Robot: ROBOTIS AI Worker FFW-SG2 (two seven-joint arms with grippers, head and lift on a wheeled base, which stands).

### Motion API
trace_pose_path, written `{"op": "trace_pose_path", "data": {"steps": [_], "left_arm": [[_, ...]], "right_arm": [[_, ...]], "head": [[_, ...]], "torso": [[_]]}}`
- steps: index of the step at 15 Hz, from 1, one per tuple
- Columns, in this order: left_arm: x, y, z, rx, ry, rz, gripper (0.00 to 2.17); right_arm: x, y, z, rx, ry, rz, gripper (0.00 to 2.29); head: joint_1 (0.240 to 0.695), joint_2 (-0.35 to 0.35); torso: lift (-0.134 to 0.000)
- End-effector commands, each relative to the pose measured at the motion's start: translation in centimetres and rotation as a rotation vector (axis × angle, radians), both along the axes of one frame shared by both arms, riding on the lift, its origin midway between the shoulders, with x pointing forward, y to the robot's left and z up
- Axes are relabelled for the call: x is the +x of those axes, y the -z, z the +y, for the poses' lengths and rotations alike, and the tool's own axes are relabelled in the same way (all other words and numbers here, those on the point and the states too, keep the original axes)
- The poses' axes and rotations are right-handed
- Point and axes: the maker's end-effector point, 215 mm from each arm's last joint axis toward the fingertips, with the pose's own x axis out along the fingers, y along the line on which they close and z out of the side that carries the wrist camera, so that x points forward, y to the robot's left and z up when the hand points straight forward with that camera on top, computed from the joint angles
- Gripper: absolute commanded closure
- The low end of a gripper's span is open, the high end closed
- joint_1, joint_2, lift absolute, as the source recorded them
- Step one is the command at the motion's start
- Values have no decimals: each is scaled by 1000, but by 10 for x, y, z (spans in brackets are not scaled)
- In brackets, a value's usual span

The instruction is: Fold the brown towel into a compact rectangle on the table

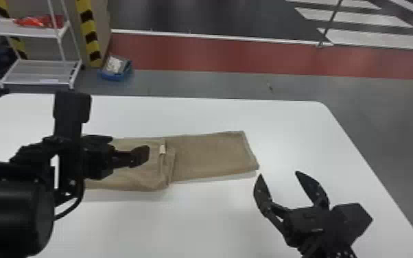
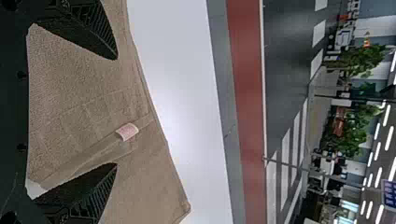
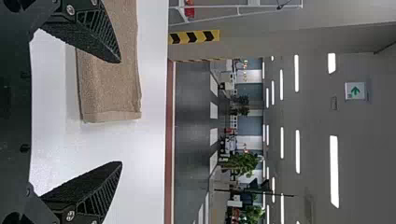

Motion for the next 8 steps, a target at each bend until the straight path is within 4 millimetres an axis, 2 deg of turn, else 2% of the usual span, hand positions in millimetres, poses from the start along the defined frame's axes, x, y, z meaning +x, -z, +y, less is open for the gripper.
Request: {"op": "trace_pose_path", "data": {"steps": [1,2,4,6,8], "left_arm": [[4,-12,32,-49,-51,-97,60],[5,-19,47,-75,-76,-164,60],[2,-37,90,-91,-162,-362,56],[-10,-33,128,-101,-253,-446,56],[-27,-22,154,-75,-319,-500,63]], "right_arm": [[1,-2,2,1,-4,-6,110],[2,-4,5,2,-9,-9,110],[4,-7,9,5,-17,-16,110],[7,-10,17,9,-31,-23,110],[10,-12,27,13,-51,-29,110]], "head": [[695,-125],[695,-112],[695,-82],[695,-18],[695,27]], "torso": [[-123],[-123],[-123],[-123],[-123]]}}
